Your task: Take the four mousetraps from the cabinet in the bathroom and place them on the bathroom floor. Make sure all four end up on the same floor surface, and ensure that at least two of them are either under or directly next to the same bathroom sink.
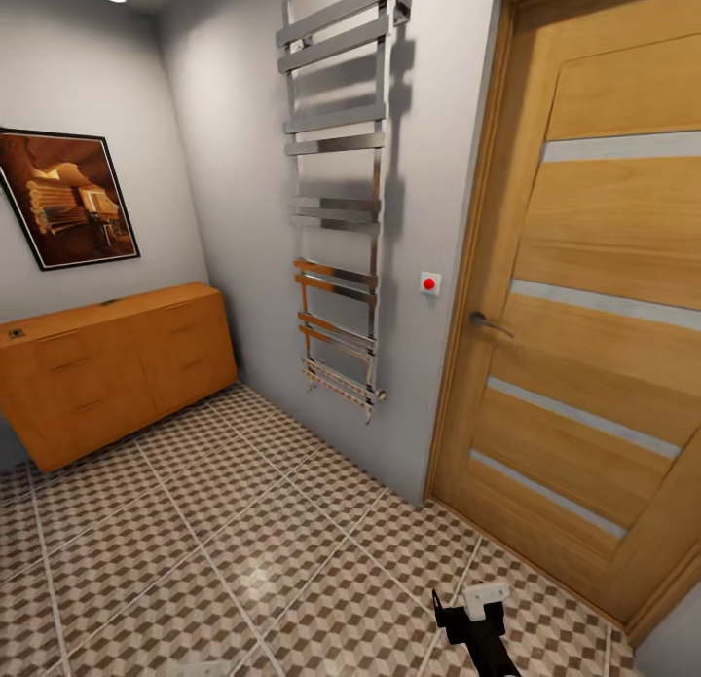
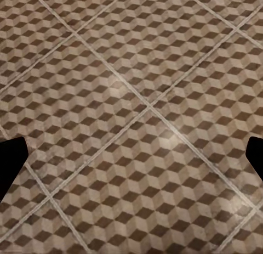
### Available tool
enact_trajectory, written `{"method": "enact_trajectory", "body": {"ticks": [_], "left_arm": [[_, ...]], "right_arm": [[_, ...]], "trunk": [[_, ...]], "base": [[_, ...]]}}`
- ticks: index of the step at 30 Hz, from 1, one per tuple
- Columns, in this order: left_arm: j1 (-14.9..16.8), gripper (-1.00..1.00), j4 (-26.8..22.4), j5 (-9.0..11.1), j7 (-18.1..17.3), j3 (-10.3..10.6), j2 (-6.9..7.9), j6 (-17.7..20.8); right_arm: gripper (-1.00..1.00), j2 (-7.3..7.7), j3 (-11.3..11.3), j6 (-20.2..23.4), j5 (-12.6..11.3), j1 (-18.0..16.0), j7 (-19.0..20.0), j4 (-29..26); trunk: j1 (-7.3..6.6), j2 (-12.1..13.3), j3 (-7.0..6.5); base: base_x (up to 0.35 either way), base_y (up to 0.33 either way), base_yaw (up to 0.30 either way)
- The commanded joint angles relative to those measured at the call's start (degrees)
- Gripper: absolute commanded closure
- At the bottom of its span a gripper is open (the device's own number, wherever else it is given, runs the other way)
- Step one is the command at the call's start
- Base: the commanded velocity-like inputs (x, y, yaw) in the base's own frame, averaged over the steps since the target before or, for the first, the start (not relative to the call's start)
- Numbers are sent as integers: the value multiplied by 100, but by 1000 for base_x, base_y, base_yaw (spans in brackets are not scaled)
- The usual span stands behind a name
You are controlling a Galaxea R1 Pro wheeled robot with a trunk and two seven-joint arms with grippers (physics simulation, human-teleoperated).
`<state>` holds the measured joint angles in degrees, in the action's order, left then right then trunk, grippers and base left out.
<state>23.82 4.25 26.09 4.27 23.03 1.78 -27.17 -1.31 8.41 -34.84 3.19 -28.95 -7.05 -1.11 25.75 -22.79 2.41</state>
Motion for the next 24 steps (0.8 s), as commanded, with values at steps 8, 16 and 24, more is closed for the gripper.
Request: {"method": "enact_trajectory", "body": {"ticks": [8,16,24], "left_arm": [[9,-100,15,12,7,53,-67,-29],[10,-100,16,12,5,53,-89,-26],[11,-100,13,11,-12,56,-190,-25]], "right_arm": [[-100,-1,38,-6,33,-6,-60,6],[-100,-1,38,-6,36,-6,-60,6],[-100,-1,38,-5,33,-6,-60,6]], "trunk": [[4,-13,13],[4,-13,13],[4,-13,13]], "base": [[0,0,128],[0,0,128],[0,0,128]]}}
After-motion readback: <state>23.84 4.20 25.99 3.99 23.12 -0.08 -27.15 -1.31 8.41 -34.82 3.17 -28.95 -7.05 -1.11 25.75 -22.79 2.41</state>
